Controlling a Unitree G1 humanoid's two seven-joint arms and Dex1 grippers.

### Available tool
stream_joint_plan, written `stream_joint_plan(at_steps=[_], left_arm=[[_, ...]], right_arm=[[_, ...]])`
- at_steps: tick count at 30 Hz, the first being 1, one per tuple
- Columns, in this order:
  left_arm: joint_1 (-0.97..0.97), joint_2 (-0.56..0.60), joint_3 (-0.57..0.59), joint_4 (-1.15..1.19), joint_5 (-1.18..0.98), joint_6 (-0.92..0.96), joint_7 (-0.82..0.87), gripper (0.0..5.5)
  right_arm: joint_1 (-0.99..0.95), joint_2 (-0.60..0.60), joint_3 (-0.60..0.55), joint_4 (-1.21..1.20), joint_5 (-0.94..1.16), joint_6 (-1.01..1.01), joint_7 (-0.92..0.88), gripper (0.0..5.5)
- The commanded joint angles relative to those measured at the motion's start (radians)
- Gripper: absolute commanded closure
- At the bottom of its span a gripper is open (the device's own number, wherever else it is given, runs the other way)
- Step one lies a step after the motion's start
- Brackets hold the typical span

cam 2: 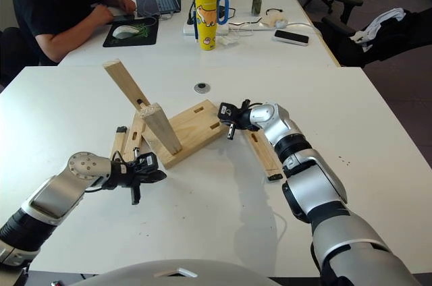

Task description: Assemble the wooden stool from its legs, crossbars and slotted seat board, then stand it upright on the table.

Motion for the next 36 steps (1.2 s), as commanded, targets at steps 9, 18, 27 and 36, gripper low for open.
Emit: stream_joint_plan(at_steps=[9,18,27,36], left_arm=[[-0.126,-0.183,-0.038,0.275,0.145,-0.03,0.207,5.48],[-0.281,-0.322,-0.056,0.588,0.202,-0.194,0.273,5.48],[-0.351,-0.4,-0.036,0.737,0.228,-0.269,0.289,5.48],[-0.27,-0.32,0.032,0.593,0.207,-0.217,0.241,5.48]], right_arm=[[0.48,-0.191,0.157,-0.732,0.1,0.51,0.385,5.5],[0.528,-0.083,0.157,-0.922,0.215,0.633,0.249,5.5],[0.515,-0.012,0.14,-0.85,0.215,0.585,0.133,5.5],[0.526,-0.021,0.073,-0.963,0.259,0.552,0.1,5.5]])
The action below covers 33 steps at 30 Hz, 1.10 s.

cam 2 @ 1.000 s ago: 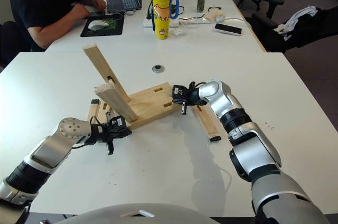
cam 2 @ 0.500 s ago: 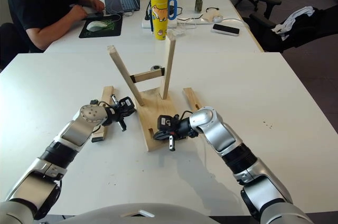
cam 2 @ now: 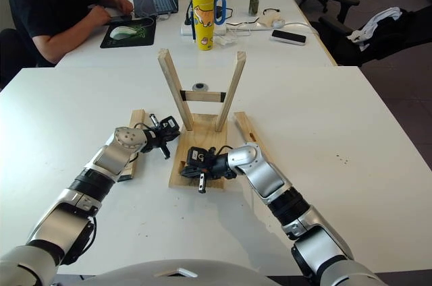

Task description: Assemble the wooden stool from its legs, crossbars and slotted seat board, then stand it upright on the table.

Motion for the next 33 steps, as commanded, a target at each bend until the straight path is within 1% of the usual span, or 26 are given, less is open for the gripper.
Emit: stream_joint_plan(at_steps=[1,3,5,7,9,11,15,18,21,24,28,30,33], left_arm=[[0.081,0.045,0.028,-0.077,-0.011,0.058,-0.034,5.48],[0.112,0.059,0.043,-0.127,-0.014,0.077,-0.038,5.48],[0.141,0.072,0.082,-0.19,-0.036,0.096,-0.033,5.48],[0.17,0.091,0.17,-0.276,-0.09,0.12,-0.027,5.48],[0.175,0.116,0.277,-0.338,-0.139,0.13,-0.008,5.48],[0.151,0.117,0.385,-0.378,-0.186,0.151,0.038,5.48],[0.062,0.165,0.513,-0.375,-0.175,0.121,0.151,5.48],[0.041,0.216,0.525,-0.284,-0.145,0.102,0.178,5.48],[0.071,0.243,0.533,-0.205,-0.143,0.103,0.174,5.48],[0.083,0.243,0.534,-0.156,-0.159,0.099,0.161,5.48],[0.123,0.235,0.539,-0.152,-0.194,0.147,0.128,5.48],[0.145,0.22,0.534,-0.166,-0.21,0.174,0.124,5.48],[0.193,0.198,0.525,-0.205,-0.22,0.198,0.136,5.48]], right_arm=[[0.048,-0.036,-0.06,-0.092,0.006,0.066,-0.062,5.5],[0.052,-0.039,-0.137,-0.177,0.026,0.097,-0.113,5.5],[0.067,-0.056,-0.195,-0.246,0.042,0.138,-0.145,5.5],[0.101,-0.09,-0.243,-0.297,0.03,0.179,-0.193,5.5],[0.146,-0.134,-0.259,-0.313,-0.01,0.196,-0.237,5.5],[0.179,-0.158,-0.258,-0.294,-0.035,0.196,-0.272,5.5],[0.183,-0.146,-0.26,-0.182,-0.086,0.145,-0.362,5.5],[0.181,-0.125,-0.261,-0.105,-0.096,0.1,-0.402,5.5],[0.162,-0.103,-0.237,-0.011,-0.108,0.039,-0.42,5.5],[0.108,-0.057,-0.23,0.113,-0.112,-0.034,-0.437,5.5],[-0.037,0.021,-0.232,0.378,-0.135,-0.162,-0.485,5.5],[-0.075,0.039,-0.248,0.447,-0.133,-0.2,-0.503,5.5],[-0.084,0.048,-0.284,0.484,-0.116,-0.241,-0.521,5.5]])
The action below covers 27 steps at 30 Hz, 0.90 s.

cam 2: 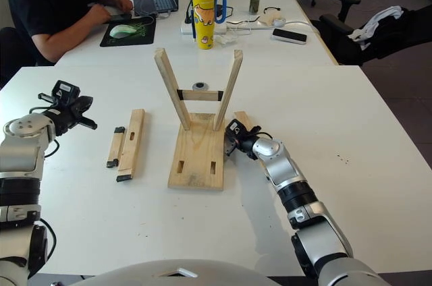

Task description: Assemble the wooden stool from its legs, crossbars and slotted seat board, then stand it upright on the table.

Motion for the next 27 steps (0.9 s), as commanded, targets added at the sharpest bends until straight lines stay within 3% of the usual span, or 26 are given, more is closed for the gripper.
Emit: stream_joint_plan(at_steps=[1,5,7,15,25,27], left_arm=[[0.072,-0.033,-0.01,-0.056,-0.022,0.043,0.01,5.48],[0.141,-0.074,0.034,-0.131,-0.054,0.079,0.053,5.48],[0.162,-0.113,0.084,-0.185,-0.108,0.138,0.078,5.23],[0.186,-0.214,0.2,-0.27,-0.26,0.414,0.174,3.98],[0.23,-0.248,0.182,-0.294,-0.298,0.511,0.221,2.54],[0.22,-0.264,0.194,-0.3,-0.317,0.529,0.229,2.51]], right_arm=[[-0.001,0.013,-0.039,0.052,0.013,-0.04,-0.019,5.5],[0.059,0.015,-0.083,-0.06,0.037,-0.082,-0.048,5.5],[0.107,0.016,-0.123,-0.185,0.056,-0.063,-0.079,5.5],[0.28,0.048,-0.282,-0.643,0.176,0.163,-0.18,4.2],[0.29,0.048,-0.308,-0.699,0.196,0.266,-0.227,2.69],[0.29,0.053,-0.303,-0.702,0.196,0.271,-0.231,2.52]])
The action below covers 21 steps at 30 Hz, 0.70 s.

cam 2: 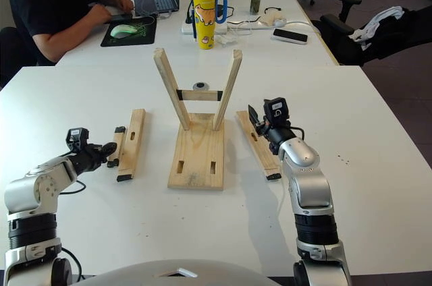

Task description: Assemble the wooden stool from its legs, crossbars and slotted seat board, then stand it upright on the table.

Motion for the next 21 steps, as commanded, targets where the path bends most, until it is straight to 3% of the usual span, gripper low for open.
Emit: stream_joint_plan(at_steps=[1,14,21], left_arm=[[-0.01,-0.028,0.012,-0.025,-0.037,0.04,0.015,2.51],[0.056,0.014,-0.077,0.035,0.016,0.002,0.008,2.51],[0.119,0.011,-0.072,0.103,0.015,-0.027,0.012,3.43]], right_arm=[[0.0,0.005,0.017,-0.012,-0.001,0.021,-0.012,2.52],[-0.011,0.005,0.044,-0.009,-0.018,0.037,-0.052,2.52],[-0.012,0.004,0.05,-0.037,-0.032,0.046,-0.062,2.5]])
